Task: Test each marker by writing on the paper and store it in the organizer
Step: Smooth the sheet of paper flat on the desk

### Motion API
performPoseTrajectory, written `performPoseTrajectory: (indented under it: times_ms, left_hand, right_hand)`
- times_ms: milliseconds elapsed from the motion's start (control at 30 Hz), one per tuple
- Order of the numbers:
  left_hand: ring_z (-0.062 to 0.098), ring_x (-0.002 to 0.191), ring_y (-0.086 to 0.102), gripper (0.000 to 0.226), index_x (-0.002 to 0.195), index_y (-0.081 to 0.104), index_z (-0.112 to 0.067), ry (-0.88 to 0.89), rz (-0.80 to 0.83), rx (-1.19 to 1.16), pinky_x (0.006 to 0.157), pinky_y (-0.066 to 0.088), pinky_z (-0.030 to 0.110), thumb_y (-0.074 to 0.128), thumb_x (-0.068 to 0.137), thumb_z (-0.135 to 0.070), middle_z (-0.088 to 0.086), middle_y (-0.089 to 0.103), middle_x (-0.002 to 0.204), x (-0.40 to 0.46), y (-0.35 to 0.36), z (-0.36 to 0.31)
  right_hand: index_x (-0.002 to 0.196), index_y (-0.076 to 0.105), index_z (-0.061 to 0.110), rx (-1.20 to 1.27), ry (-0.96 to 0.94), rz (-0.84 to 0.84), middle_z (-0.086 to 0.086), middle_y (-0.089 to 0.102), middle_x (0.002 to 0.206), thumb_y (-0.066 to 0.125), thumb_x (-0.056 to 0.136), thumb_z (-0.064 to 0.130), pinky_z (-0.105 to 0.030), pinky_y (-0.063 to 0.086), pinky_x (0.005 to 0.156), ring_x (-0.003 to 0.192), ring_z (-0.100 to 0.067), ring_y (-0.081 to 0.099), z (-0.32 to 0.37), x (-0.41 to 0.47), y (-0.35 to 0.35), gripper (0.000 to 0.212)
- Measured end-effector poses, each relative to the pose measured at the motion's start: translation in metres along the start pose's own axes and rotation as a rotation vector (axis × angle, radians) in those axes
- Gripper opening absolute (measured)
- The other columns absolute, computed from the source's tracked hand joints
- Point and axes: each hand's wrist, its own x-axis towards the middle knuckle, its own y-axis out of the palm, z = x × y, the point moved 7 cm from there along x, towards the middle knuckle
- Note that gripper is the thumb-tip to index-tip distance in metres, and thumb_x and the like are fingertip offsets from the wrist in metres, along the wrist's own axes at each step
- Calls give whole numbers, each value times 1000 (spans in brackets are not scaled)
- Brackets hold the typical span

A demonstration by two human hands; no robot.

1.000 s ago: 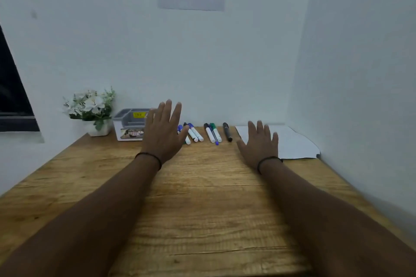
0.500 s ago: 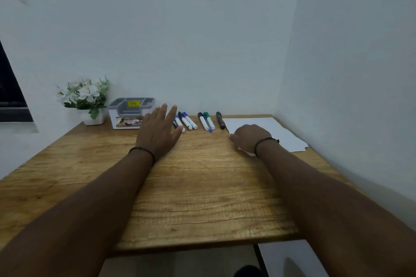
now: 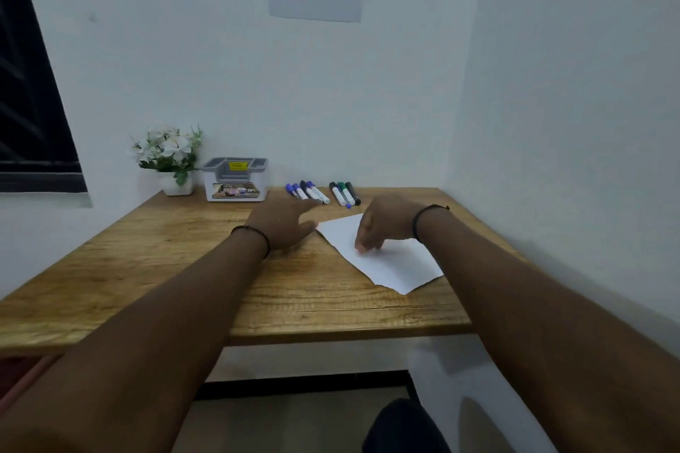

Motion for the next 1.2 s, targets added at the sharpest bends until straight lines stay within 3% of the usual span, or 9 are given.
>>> performPoseTrajectory:
  times_ms: [100,200,333,467,600,767,1000,1067,1200]
  left_hand:
    - [17,125,48,51,139,41,-43,9,83,-67,98,42,35,45,90,-56,-4,49,142,-8,6,-1]
    - [15,129,44,52,139,39,-45,-8,148,-144,105,38,36,43,90,-59,-8,45,145,-13,13,3]
    - [19,127,46,53,142,37,-42,-66,113,-197,101,38,36,42,91,-56,-3,46,145,-7,11,10]
    - [22,129,45,54,143,37,-37,-42,167,-165,102,39,39,43,92,-56,0,42,147,7,8,17]
    - [20,126,48,54,142,37,-39,-1,186,-140,102,41,39,46,91,-55,-3,45,145,12,6,32]
    - [12,120,51,55,139,35,-47,68,227,-138,100,42,33,48,87,-61,-13,46,143,8,21,56]
    - [9,126,43,62,139,28,-53,136,250,-228,100,38,33,45,83,-71,-17,37,147,38,31,62]
    - [4,123,43,63,141,28,-50,183,269,-270,96,36,27,46,83,-69,-19,37,147,44,40,52]
    - [4,136,29,71,146,21,-43,282,348,-281,109,28,29,47,84,-67,-17,28,153,48,60,39]
  right_hand:
    - [99,81,25,63,-53,-99,5,77,99,79,83,29,-19,46,70,95,-13,67,9,1,-6,17]
    - [117,74,27,-41,-70,-179,5,68,127,76,86,37,-24,44,92,112,-12,60,5,8,-9,33]
    - [149,41,41,-31,87,19,9,34,161,61,88,62,-36,29,112,145,-18,33,-21,12,17,68]
    - [156,11,50,-175,56,119,8,3,169,30,93,75,-51,11,121,155,-23,5,-14,25,47,70]
    - [153,18,55,-233,-86,83,9,14,168,29,91,79,-53,15,120,154,-22,11,14,31,54,67]
    - [136,54,43,-128,-218,-171,15,54,145,44,90,73,-43,40,109,131,-13,49,27,50,27,55]
    - [154,24,42,-151,-313,-7,11,29,160,35,96,66,-34,14,118,145,-7,23,24,86,60,63]
    - [154,21,42,-152,-356,-22,13,27,160,31,93,71,-37,16,120,144,-6,24,22,90,63,68]
    - [152,21,37,-17,-273,-13,13,32,159,42,86,75,-31,23,114,140,-8,31,14,93,63,79]
